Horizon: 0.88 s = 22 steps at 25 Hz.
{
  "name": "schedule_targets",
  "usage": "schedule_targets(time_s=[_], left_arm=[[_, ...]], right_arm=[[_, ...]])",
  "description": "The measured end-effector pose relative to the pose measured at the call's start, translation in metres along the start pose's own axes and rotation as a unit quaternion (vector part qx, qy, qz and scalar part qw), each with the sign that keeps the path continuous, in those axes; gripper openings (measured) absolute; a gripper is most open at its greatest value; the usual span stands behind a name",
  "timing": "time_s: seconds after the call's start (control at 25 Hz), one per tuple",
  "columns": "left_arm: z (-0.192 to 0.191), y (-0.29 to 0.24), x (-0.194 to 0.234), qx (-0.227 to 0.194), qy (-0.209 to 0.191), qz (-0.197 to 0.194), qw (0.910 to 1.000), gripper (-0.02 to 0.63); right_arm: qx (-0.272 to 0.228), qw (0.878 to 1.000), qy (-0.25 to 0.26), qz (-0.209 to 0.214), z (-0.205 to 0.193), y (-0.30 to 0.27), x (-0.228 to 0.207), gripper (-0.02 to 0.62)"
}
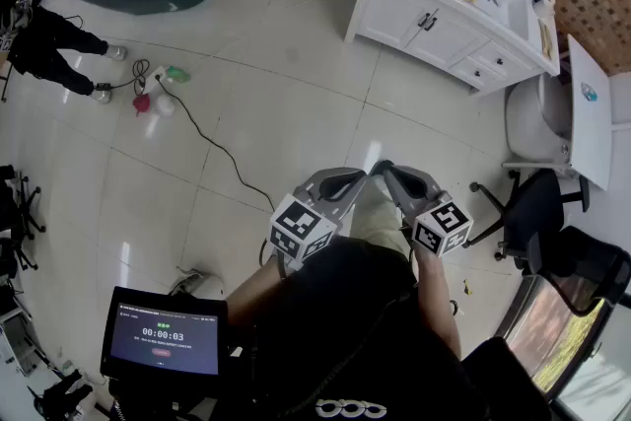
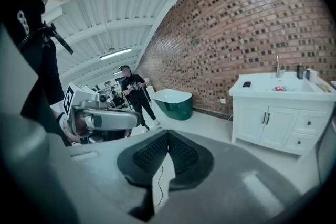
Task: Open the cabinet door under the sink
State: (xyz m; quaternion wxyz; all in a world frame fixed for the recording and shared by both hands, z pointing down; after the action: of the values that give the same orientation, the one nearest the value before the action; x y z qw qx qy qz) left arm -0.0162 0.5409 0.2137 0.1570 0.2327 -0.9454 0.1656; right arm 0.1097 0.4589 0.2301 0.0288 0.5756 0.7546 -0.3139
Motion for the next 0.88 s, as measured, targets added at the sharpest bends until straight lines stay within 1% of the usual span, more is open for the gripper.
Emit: schedule_targets(time_s=[0.16,0.32,0.44,0.56,0.76,0.88], left_arm=[[0.004,-0.009,0.013,0.005,-0.005,0.019,0.9998,0.017],[0.009,-0.037,0.027,0.014,-0.009,0.034,0.9993,0.017],[0.019,-0.061,0.037,0.024,-0.009,0.043,0.9987,0.017],[0.037,-0.098,0.051,0.035,-0.009,0.043,0.9984,0.017],[0.062,-0.180,0.065,0.075,-0.034,0.009,0.9966,0.017],[0.081,-0.221,0.071,0.079,-0.047,0.002,0.9958,0.017]], right_arm=[[0.005,1.000,-0.007,0.014,0.001,-0.010,-0.017,-0.009],[-0.002,1.000,-0.010,0.028,0.010,-0.021,-0.051,-0.009],[-0.011,0.999,-0.018,0.034,0.023,-0.030,-0.082,-0.009],[-0.022,0.999,-0.022,0.028,0.048,-0.036,-0.124,-0.009],[-0.047,0.998,-0.051,0.009,0.070,-0.025,-0.211,-0.009],[-0.052,0.997,-0.048,-0.001,0.084,-0.016,-0.265,-0.009]])
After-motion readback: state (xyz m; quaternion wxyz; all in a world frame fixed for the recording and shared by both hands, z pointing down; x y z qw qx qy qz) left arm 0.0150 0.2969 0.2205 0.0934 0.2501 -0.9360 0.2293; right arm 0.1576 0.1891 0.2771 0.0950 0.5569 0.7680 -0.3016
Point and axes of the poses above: the fingertips, and each gripper's own axes: y backward along the fingers, x to its left, z out of its top, the point moved 7 cm from there along y, backward along the fingers, and after that the axes turned 5 degrees about -y, right-handed, at the moved point
